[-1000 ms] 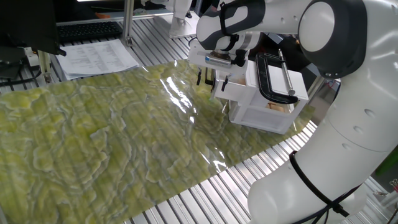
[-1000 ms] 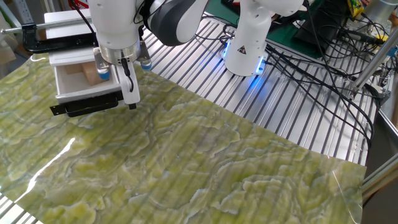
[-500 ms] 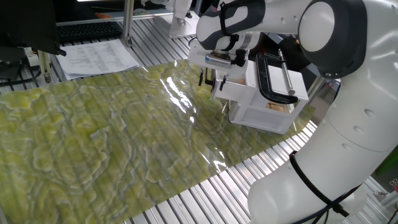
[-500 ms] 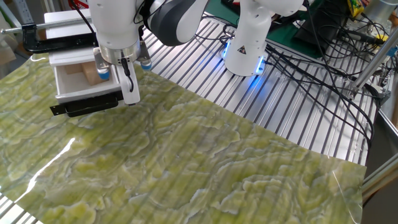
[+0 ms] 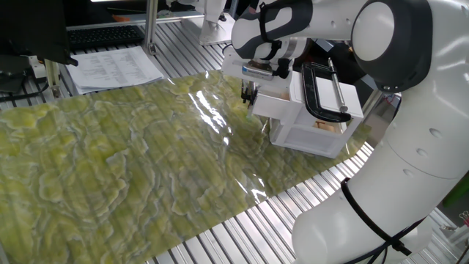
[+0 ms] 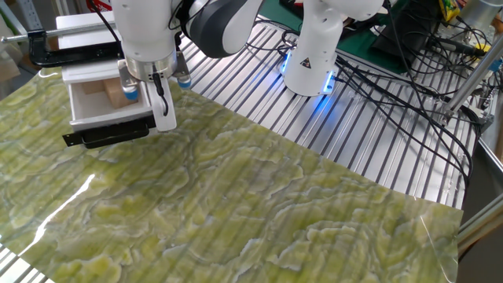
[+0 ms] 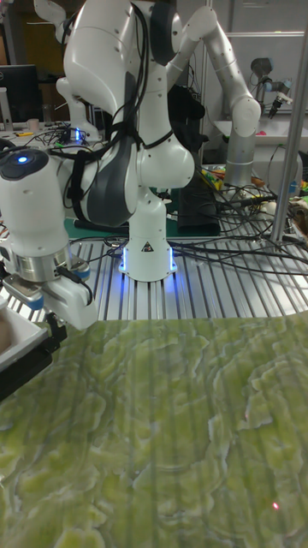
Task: Grasp the handle and close the drawer
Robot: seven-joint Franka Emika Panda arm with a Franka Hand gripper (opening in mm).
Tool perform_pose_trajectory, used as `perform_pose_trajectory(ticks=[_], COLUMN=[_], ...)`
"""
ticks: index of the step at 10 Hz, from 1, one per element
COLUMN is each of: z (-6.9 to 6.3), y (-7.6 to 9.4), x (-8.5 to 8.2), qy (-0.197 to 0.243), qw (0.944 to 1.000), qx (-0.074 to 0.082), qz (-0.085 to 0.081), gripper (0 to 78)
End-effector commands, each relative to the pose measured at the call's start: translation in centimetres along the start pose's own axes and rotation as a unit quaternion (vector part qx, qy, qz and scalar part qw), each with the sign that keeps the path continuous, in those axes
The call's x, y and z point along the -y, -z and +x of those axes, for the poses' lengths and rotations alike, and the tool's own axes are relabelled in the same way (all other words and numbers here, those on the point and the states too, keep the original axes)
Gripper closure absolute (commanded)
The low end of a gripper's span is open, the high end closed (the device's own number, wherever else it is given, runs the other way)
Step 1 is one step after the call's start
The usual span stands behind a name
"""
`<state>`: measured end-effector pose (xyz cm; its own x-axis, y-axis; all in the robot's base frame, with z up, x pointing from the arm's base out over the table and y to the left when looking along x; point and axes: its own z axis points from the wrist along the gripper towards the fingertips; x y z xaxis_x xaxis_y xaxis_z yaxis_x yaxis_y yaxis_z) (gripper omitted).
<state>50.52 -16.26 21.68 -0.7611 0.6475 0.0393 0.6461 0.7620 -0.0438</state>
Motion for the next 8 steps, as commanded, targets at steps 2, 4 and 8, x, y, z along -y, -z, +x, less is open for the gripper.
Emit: perform_pose_trajectory(ticks=[2, 4, 8], z=[-0.09, -0.28, -0.92], y=[0.11, -0.18, -0.36], x=[-0.03, -0.01, 0.89], qy=[-0.001, -0.011, -0.001], qw=[1.0, 0.9995, 0.9982], qx=[0.002, 0.023, 0.042], qz=[0.0, 0.021, 0.043], gripper=[75.9, 75.9, 75.9])
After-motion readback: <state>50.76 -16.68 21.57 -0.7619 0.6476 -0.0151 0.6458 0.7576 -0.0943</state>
